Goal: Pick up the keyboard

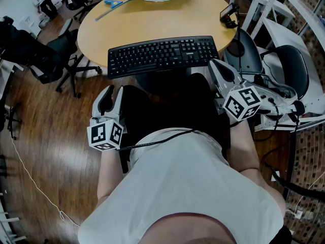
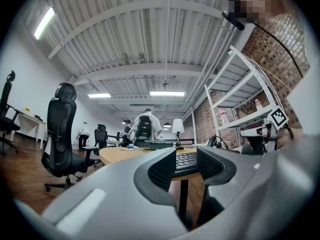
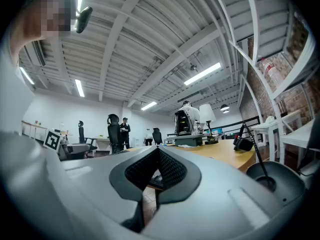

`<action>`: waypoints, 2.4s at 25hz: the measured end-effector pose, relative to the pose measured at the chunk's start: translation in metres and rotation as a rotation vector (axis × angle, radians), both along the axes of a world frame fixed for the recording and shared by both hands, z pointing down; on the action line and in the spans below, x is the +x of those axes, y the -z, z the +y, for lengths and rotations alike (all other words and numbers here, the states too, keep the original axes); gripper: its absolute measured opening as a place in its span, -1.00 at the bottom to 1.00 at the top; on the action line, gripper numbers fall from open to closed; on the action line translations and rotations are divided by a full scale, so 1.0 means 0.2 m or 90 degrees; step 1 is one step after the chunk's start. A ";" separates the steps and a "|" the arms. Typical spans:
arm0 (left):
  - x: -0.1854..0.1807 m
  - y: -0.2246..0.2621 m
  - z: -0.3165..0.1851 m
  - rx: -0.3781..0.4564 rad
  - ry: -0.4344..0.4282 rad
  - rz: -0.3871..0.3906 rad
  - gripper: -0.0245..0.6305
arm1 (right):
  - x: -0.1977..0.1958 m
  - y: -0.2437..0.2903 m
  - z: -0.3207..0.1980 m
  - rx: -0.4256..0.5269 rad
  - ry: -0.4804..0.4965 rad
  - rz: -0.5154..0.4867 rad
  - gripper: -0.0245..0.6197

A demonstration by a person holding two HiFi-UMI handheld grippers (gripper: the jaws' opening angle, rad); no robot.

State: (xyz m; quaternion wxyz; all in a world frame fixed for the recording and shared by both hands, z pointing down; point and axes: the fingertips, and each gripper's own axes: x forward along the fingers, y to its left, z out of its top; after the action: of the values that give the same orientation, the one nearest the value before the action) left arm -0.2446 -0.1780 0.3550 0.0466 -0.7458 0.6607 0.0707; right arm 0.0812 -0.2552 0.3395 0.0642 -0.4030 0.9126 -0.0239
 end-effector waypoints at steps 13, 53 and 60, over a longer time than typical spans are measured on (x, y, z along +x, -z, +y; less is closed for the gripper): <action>-0.09 -0.05 0.01 -0.025 0.042 -0.021 0.49 | -0.10 0.03 -0.01 0.022 0.047 0.032 -0.71; -0.40 0.27 -0.45 -0.107 0.226 -0.024 0.66 | 0.24 0.37 -0.51 -0.027 -0.072 0.020 -0.59; -0.51 -0.03 -0.37 -0.164 0.214 0.053 0.66 | 0.39 0.10 -0.52 -0.135 -0.081 -0.026 -0.31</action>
State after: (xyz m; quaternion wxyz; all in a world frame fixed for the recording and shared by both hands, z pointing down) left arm -0.3459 -0.2527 0.3618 -0.0651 -0.6212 0.7809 0.0077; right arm 0.1599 -0.3601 0.3185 0.0414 -0.4637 0.8762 -0.1246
